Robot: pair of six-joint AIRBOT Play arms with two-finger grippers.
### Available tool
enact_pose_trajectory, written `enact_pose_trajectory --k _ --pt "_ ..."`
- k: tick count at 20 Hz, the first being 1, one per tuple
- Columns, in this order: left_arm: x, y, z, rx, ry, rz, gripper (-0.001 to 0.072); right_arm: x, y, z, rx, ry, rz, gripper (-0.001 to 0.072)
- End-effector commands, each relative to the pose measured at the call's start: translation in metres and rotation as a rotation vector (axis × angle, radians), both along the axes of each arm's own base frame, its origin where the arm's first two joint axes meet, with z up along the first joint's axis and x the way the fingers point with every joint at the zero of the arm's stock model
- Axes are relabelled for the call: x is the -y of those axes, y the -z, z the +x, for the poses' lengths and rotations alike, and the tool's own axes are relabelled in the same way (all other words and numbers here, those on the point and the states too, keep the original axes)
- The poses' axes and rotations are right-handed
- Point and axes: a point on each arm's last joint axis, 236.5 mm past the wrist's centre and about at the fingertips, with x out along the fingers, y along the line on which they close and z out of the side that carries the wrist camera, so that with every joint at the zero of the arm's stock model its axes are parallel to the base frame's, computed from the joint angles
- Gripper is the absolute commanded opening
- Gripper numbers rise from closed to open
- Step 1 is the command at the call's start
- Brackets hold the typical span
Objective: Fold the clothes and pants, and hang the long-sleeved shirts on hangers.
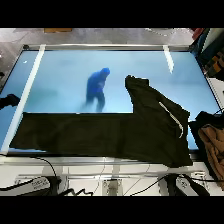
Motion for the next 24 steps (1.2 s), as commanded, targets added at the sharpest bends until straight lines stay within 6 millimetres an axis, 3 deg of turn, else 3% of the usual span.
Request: enact_pose_trajectory --k 1,3,6,10,13,15,19,24 --pt "0.028 -0.036 0.018 0.145 -0.013 -0.173 0.0709 0.020 0.020 0.025 0.062 0.152 0.046 0.0663" --pt "0.052 -0.033 0.019 0.120 0.049 -0.218 0.0702 -0.014 0.038 0.048 0.079 0.066 0.194 0.0623" --pt "0.092 -0.030 0.025 0.092 0.145 -0.236 0.0702 -0.076 0.023 0.099 0.188 -0.160 0.273 0.0622" --pt "0.133 -0.033 0.041 0.106 0.222 -0.219 0.0702 -0.157 -0.008 0.158 0.237 -0.468 0.112 0.0623" --pt "0.164 -0.033 0.044 0.098 0.287 -0.224 0.0702 -0.229 -0.024 0.204 0.316 -0.657 -0.026 0.0622" --pt "0.180 -0.033 0.046 0.094 0.321 -0.225 0.0701 -0.267 -0.013 0.226 0.319 -0.705 -0.049 0.0621" --pt "0.197 -0.033 0.047 0.091 0.356 -0.227 0.0701 -0.331 0.033 0.252 0.264 -0.795 -0.029 0.0621" --pt "0.198 -0.033 0.047 0.090 0.358 -0.227 0.0702 -0.373 0.069 0.269 0.219 -0.864 -0.013 0.0590"
